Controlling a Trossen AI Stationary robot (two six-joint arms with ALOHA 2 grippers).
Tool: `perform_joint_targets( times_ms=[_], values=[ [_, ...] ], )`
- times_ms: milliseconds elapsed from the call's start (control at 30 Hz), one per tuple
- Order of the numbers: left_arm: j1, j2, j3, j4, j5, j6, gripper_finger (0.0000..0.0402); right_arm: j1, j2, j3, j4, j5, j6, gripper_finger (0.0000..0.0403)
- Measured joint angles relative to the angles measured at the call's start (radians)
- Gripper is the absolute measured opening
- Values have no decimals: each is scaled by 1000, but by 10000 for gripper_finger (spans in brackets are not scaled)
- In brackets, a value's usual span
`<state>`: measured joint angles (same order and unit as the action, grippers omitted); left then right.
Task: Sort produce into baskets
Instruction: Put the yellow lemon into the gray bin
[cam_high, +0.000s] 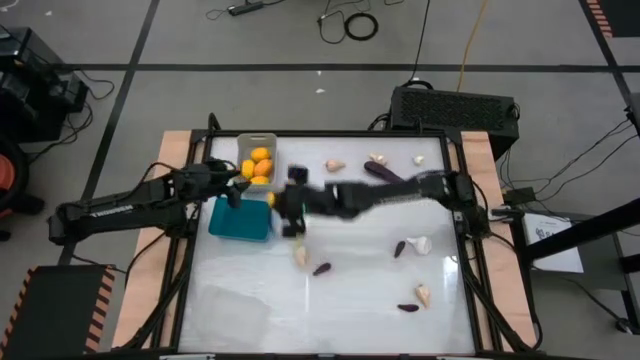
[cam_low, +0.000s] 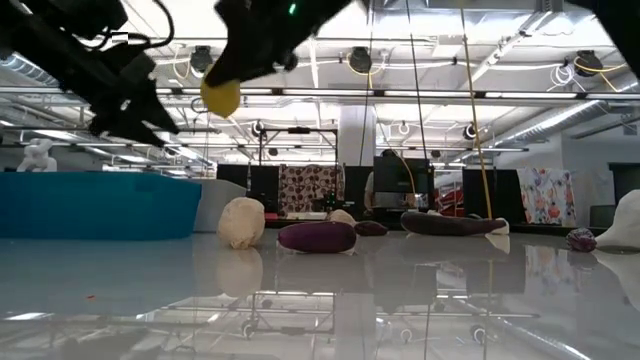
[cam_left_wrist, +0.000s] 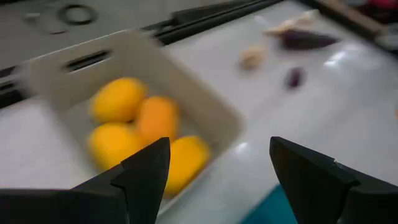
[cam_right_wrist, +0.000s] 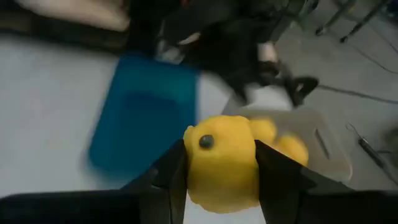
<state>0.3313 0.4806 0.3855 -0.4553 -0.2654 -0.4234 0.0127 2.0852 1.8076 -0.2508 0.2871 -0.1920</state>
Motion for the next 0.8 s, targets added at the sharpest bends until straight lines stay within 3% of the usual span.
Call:
perform_joint_targets(
  times_ms=[167, 433, 633, 800],
  values=[
    [0, -50, 0, -88, -122, -92, 283, -154, 87, 0, 277, -97, 91, 141],
    [0, -46, 0, -89, -121, -93, 283, -267, 239, -1, 577, -190, 286, 141],
    [0, -46, 0, -87, -120, -93, 283, -289, 286, -2, 608, -190, 339, 144],
    [0, -44, -41, -42, -144, -93, 283, -291, 287, -2, 611, -189, 338, 174]
  ],
)
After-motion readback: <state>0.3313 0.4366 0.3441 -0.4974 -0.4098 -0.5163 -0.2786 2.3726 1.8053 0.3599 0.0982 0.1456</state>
